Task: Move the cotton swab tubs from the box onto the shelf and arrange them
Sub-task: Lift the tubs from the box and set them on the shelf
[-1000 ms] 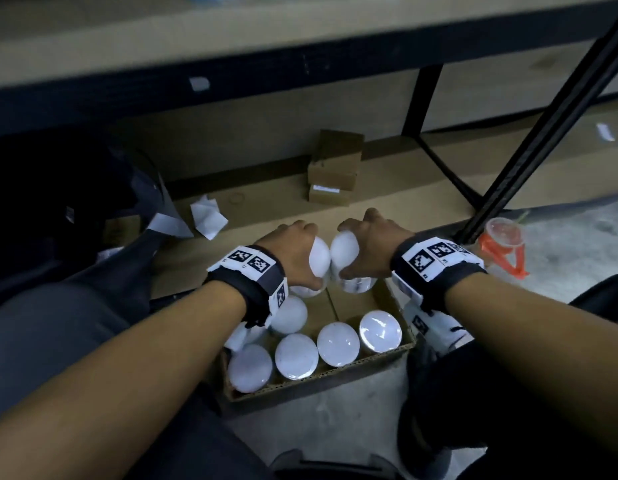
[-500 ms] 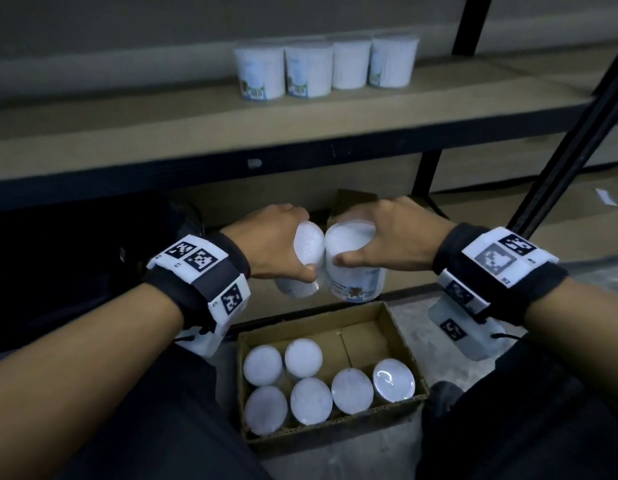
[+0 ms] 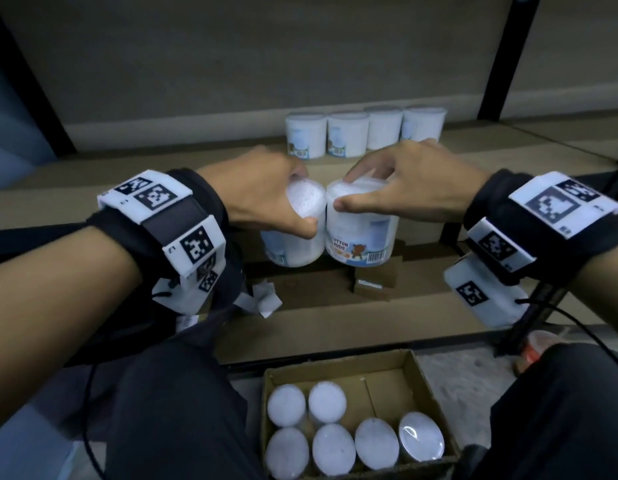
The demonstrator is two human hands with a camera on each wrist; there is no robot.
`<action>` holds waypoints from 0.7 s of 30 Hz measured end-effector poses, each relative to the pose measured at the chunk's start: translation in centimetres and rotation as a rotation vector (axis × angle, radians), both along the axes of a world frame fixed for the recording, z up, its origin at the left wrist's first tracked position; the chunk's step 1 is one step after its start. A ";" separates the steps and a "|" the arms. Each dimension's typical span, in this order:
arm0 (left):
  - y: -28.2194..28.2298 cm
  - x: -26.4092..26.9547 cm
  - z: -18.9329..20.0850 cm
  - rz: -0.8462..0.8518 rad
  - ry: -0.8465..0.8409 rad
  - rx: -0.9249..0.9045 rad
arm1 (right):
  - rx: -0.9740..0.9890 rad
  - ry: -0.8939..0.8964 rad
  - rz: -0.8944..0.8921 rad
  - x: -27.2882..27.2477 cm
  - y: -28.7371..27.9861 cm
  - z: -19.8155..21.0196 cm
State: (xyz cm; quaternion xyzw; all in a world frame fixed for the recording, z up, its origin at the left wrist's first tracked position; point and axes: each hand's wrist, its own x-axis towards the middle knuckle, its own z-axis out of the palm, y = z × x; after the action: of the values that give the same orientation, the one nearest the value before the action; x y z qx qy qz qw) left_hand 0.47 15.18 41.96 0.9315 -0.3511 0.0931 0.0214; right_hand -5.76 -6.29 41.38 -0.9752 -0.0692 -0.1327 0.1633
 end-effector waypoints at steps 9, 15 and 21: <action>1.6 1.2 5.2 0.100 0.048 0.003 | 0.026 -0.069 -0.023 2.9 1.7 4.1; 2.7 3.4 6.7 0.149 0.052 0.012 | 0.029 -0.068 -0.053 5.7 3.5 4.8; 3.8 5.8 6.8 0.210 0.085 0.028 | -0.016 -0.075 -0.062 8.7 5.7 4.5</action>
State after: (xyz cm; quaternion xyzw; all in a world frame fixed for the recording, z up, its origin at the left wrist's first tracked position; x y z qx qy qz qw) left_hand 6.29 19.02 48.72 0.9664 -0.2517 0.0502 0.0137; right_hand 2.97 -0.61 45.85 -0.9725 -0.0461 -0.1734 0.1484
